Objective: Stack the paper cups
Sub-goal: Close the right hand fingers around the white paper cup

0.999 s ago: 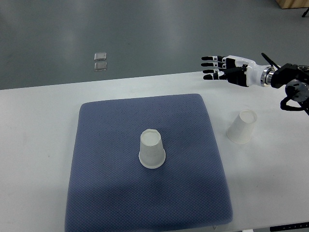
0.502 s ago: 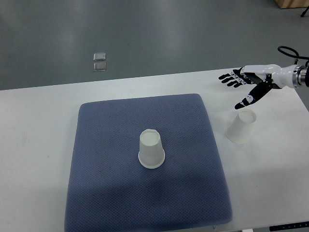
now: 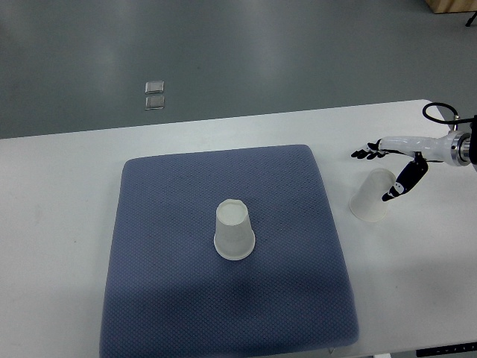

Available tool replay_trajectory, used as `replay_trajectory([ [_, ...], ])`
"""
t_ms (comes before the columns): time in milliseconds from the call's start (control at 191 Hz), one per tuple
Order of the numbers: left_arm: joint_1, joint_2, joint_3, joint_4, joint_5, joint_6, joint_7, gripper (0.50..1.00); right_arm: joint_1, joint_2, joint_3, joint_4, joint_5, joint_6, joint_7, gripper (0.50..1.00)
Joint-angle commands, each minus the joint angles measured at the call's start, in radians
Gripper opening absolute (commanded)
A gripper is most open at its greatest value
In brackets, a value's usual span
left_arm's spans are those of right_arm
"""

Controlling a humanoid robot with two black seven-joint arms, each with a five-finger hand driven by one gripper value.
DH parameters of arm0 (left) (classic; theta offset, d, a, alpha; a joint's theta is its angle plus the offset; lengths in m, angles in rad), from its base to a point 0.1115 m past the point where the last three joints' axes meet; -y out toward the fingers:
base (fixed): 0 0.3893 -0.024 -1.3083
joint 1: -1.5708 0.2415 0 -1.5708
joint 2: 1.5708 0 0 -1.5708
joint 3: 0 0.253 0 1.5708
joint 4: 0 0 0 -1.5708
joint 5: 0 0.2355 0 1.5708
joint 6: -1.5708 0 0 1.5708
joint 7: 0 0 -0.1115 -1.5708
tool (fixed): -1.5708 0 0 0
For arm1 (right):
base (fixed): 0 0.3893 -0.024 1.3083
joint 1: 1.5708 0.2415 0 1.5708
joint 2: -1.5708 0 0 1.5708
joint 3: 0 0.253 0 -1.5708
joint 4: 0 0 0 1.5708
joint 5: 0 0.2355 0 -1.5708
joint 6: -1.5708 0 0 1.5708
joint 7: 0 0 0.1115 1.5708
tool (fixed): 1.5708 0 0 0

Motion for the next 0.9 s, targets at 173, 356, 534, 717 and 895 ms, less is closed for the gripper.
replay_trajectory([
  [173,0.0,0.0,0.0,0.0,0.0,0.0,0.0,1.0,-0.014,0.002,-0.056,-0.001,-0.026,-0.074,0.0,0.934],
  [356,0.0,0.0,0.0,0.0,0.0,0.0,0.0,1.0,-0.025,0.002,-0.068,-0.004,-0.035,-0.12,0.0,0.913],
  [534,0.0,0.0,0.0,0.0,0.0,0.0,-0.001,1.0,-0.026,0.002,-0.079,-0.006,-0.04,-0.135,0.0,0.852],
  [717,0.0,0.0,0.0,0.0,0.0,0.0,0.0,1.0,-0.025,0.002,-0.085,-0.006,-0.04,-0.134,0.0,0.764],
  [895,0.0,0.0,0.0,0.0,0.0,0.0,0.0,1.0,-0.025,0.002,-0.085,-0.004,-0.04,-0.134,0.0,0.725],
])
